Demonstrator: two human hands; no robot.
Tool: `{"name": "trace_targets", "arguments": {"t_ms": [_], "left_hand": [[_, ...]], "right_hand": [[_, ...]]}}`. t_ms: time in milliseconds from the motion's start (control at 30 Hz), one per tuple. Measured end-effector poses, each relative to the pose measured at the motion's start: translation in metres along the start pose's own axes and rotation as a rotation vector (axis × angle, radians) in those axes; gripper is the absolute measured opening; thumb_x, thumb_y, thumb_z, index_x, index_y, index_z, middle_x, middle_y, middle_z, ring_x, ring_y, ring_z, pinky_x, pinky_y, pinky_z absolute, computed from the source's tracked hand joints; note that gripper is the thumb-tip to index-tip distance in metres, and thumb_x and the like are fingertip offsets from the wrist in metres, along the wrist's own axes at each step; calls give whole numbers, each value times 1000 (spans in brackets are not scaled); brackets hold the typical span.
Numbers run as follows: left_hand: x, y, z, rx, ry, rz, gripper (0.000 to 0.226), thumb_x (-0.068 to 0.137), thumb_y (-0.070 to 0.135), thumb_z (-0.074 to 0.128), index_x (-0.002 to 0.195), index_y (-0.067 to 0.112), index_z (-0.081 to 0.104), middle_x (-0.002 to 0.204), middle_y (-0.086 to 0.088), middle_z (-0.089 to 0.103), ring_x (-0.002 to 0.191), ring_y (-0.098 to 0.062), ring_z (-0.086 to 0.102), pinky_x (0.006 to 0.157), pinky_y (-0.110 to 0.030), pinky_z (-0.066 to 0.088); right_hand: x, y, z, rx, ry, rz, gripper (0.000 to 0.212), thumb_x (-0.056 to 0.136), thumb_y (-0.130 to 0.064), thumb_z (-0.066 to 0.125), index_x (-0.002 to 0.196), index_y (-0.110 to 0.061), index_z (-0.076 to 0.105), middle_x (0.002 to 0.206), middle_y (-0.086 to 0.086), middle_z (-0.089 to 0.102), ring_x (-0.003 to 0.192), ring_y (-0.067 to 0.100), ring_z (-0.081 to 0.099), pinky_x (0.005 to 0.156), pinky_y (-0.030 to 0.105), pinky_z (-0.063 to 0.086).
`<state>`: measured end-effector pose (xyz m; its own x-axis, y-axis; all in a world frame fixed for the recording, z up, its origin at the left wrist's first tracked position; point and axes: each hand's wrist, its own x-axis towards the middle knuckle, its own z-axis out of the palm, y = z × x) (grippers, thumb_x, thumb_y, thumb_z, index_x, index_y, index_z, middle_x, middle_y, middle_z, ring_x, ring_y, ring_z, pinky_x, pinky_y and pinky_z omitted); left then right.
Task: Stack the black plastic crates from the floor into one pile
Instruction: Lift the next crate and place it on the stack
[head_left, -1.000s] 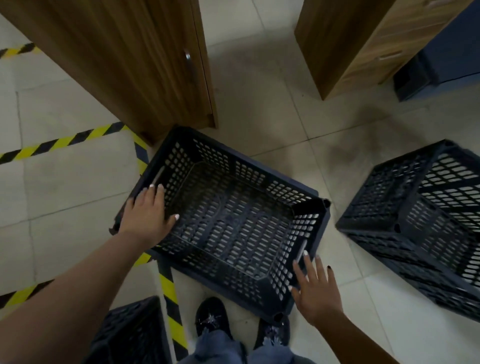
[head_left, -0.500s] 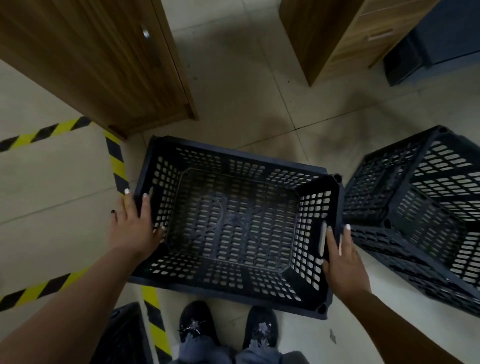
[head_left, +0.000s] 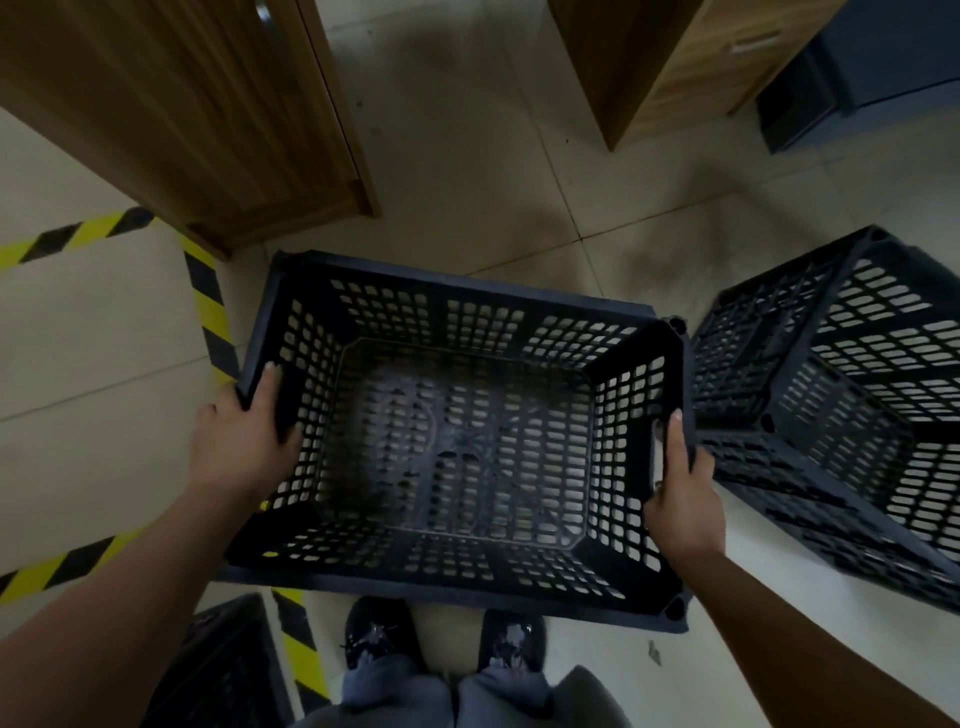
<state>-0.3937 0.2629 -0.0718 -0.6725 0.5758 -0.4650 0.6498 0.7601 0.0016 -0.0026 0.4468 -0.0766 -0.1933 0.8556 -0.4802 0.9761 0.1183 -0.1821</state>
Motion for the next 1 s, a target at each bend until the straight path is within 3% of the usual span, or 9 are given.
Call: {"name": "trace_targets", "arguments": {"t_ms": [100,300,433,600,1000], "left_hand": [[-28,-4,-27,3,-10,40,79,87,35,61,152,18,20,128,-31,39,105,-49,43,90,-52,40],[-106,-10,-102,36,-67,0,79,90,49,51,153,22,11,154,-23,19,118,-50,40,97,-49,39],[-152,-11,-153,40,-54,-25,80,90,56,43,153,26,5,157,-19,14,122,-47,40,102,-45,36],[-208,-4,-213,3,4,-34,81,89,61,42,153,25,6,158,-17,13,122,-45,41,101,-42,35],[-347,15,-304,-148,228,-96,79,86,63,41,152,26,17,156,-11,24,127,-42,41,102,-43,36]], "right_hand": [[-21,-4,-35,-27,3,-11,98,83,0,54,150,-36,-8,151,22,21,70,35,56,53,35,44],[-83,-12,-118,-14,11,-24,85,90,-5,49,151,-37,-2,156,12,18,64,29,52,50,31,39],[-129,-18,-176,-11,29,-41,80,94,-22,54,151,-35,0,160,5,10,88,35,61,60,37,49],[-181,-19,-243,28,54,-35,80,92,-39,57,152,-32,6,161,2,4,115,32,56,78,41,51],[-285,18,-366,115,171,-162,74,89,-52,55,150,-36,18,161,-4,5,124,25,51,82,38,50]]}}
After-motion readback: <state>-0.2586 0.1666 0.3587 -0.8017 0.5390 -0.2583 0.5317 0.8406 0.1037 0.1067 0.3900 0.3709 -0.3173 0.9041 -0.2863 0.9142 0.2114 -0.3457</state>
